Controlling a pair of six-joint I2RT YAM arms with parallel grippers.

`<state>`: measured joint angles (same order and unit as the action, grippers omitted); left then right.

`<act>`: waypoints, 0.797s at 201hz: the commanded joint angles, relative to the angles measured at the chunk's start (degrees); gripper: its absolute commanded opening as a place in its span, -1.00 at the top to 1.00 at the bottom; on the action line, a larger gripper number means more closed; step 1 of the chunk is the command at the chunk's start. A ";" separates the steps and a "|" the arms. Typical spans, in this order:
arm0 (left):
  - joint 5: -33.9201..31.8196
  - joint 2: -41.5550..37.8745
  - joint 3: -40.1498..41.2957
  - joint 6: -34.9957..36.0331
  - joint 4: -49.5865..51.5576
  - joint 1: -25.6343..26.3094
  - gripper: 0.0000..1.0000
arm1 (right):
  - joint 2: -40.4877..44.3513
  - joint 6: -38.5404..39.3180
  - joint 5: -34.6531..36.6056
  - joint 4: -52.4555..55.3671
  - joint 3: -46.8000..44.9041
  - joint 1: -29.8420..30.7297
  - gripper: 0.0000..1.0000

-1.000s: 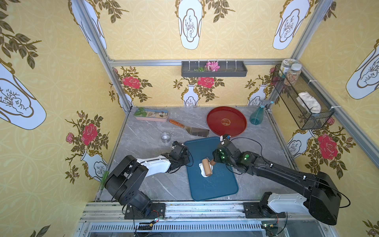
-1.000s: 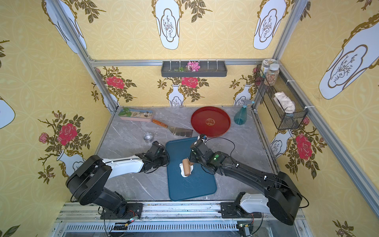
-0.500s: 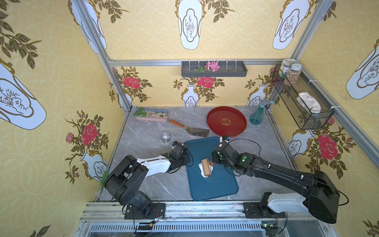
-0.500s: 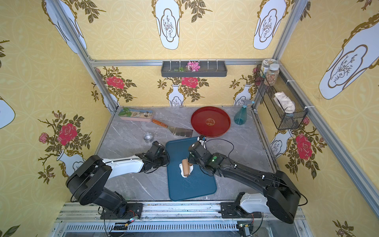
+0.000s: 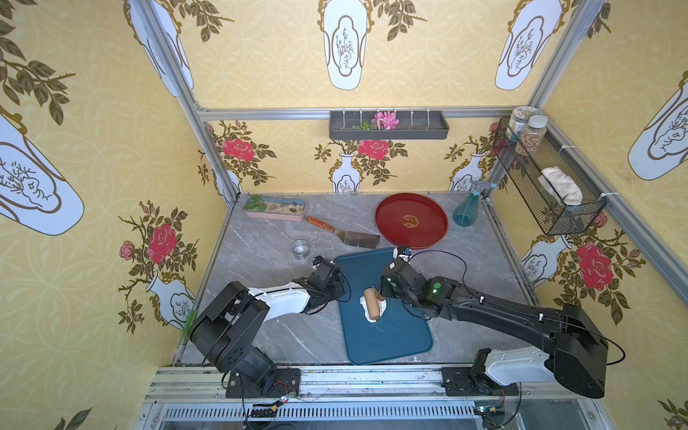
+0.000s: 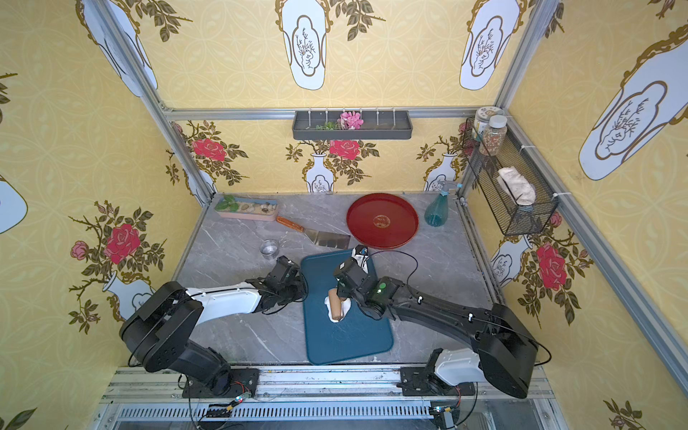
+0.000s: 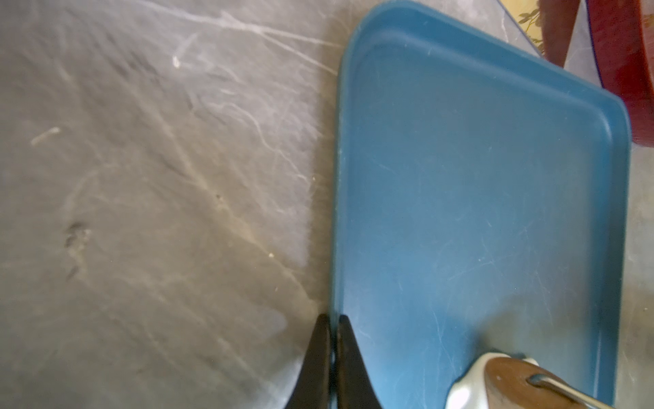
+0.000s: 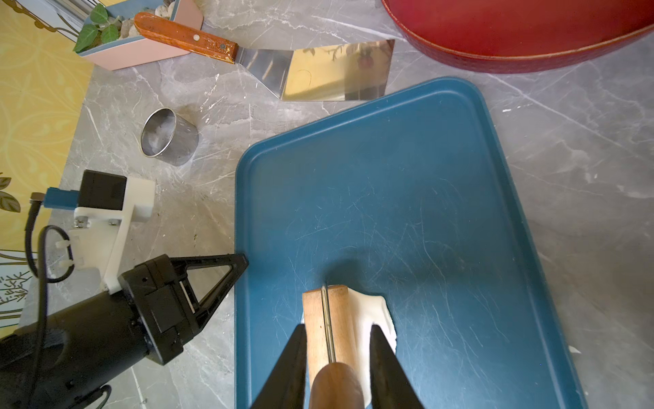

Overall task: Roll out the dumpling wrappers from the dough
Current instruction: Flatten out the dough on the work surface.

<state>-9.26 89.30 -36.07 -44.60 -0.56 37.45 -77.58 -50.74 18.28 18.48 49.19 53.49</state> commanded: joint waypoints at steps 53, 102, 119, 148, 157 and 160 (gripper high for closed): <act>-0.06 1.14 0.01 -0.14 3.26 -0.01 1.00 | -3.25 -0.94 -5.97 7.09 0.92 2.27 1.00; -0.56 1.27 0.11 -0.07 3.22 -0.01 1.00 | 0.42 0.51 -4.79 9.45 2.33 -0.65 1.00; -0.55 1.43 0.30 -0.14 3.10 -0.01 1.00 | 3.57 1.62 -8.14 8.45 1.41 -4.96 1.00; -0.50 1.74 0.46 -0.22 2.85 -0.01 1.00 | 8.32 3.50 -9.99 7.97 1.25 -8.91 1.00; -0.41 1.76 0.41 -0.23 2.83 -0.01 1.00 | 9.04 3.92 -9.77 8.31 1.75 -9.09 1.00; -0.46 1.77 0.42 -0.20 2.82 -0.01 1.00 | 9.13 3.95 -9.74 8.49 1.82 -9.11 1.00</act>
<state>-9.23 90.11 -36.32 -44.58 -1.69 37.52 -70.17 -48.75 11.42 25.56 50.24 45.08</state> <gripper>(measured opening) 0.075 0.299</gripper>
